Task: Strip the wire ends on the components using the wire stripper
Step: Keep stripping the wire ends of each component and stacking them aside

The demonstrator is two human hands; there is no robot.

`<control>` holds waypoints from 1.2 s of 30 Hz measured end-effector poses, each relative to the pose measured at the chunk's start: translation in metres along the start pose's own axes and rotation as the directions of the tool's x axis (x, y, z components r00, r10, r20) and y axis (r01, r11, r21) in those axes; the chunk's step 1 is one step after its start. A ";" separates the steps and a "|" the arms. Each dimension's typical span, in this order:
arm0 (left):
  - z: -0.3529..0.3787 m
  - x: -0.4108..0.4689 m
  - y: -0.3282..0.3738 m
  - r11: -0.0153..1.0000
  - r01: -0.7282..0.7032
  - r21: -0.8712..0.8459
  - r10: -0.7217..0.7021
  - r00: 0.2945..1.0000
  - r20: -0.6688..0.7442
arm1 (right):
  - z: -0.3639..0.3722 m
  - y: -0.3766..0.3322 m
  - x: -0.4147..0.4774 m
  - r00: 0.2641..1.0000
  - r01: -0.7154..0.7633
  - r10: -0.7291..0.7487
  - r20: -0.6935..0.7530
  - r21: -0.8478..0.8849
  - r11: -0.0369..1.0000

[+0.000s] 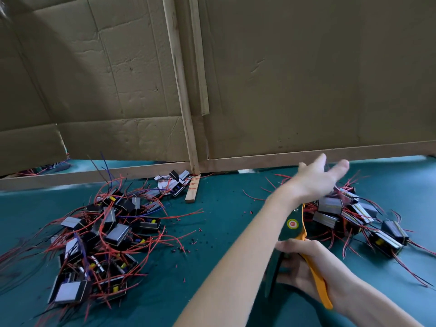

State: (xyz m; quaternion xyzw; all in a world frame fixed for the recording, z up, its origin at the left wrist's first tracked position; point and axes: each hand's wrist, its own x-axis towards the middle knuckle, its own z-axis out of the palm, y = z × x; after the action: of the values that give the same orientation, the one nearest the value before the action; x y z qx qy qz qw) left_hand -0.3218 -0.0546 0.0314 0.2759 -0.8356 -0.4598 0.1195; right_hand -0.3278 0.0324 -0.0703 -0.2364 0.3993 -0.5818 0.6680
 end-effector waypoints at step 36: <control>-0.118 -0.096 -0.109 0.999 -0.036 0.023 0.034 0.994 0.105 | 0.000 -0.003 -0.002 0.986 0.118 -0.107 -0.125 0.083 0.990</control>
State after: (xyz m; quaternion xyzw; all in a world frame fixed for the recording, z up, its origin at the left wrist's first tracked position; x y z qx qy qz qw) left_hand -0.1511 -0.1289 0.0107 0.2382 -0.8510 -0.4611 0.0802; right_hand -0.3298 0.0339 -0.0677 -0.1926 0.3983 -0.6491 0.6188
